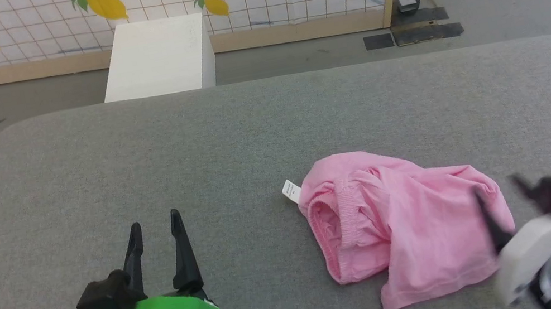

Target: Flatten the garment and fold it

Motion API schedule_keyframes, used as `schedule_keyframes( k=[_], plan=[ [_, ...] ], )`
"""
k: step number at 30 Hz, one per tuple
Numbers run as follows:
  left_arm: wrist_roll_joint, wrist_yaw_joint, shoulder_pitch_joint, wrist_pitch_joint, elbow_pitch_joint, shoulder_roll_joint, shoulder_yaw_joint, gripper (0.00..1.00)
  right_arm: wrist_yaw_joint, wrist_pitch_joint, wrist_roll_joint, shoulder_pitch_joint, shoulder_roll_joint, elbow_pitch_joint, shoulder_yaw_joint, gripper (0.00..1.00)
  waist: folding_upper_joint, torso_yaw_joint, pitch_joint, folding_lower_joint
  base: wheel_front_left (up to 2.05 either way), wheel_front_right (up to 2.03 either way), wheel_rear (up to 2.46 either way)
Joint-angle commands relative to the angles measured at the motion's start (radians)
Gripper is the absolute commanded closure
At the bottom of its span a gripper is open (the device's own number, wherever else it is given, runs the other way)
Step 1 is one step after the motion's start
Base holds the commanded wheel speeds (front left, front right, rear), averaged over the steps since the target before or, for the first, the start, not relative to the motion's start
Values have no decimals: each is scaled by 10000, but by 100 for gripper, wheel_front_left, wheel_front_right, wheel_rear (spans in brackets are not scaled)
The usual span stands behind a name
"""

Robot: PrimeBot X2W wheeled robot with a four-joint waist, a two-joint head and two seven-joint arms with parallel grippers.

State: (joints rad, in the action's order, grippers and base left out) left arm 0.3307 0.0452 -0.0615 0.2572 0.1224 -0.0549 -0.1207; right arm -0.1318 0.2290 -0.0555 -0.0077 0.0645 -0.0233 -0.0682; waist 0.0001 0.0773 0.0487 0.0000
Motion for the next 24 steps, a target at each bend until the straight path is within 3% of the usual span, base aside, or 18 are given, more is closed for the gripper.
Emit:
schedule_keyframes(
  k=[1,4,8,19,20,21,22,24],
  plan=[
    [-116,-32,119,45,-1,37,32,0,11,-154,-128,372,-102,261,540,0,-1,-52,-15,0,0,0,0],
    [-134,-38,85,45,-45,38,97,0,11,-54,-437,1030,92,793,2301,0,-1,-136,60,0,0,0,0],
    [-165,-63,-32,45,-111,40,114,0,11,567,-704,1242,341,579,3699,0,-1,-150,247,0,0,0,0],
    [-40,-72,-356,45,-41,45,-202,0,11,2090,-271,-234,110,-2050,4293,0,-1,483,923,0,0,0,0],
    [-31,-65,-353,45,-24,45,-219,0,11,2291,-281,-290,100,-2229,4295,58,-1,523,935,0,0,0,0],
    [-20,-55,-341,45,-3,45,-227,0,11,2586,-328,-316,91,-2422,4324,86,-1,560,926,0,0,0,0],
    [-13,-48,-328,45,10,45,-227,0,11,2786,-390,-311,88,-2508,4340,100,-1,577,908,0,0,0,0],
    [-7,-37,-275,45,36,46,-213,0,11,3100,-583,-188,85,-2512,4223,100,-1,576,824,0,0,0,0]
  ],
)
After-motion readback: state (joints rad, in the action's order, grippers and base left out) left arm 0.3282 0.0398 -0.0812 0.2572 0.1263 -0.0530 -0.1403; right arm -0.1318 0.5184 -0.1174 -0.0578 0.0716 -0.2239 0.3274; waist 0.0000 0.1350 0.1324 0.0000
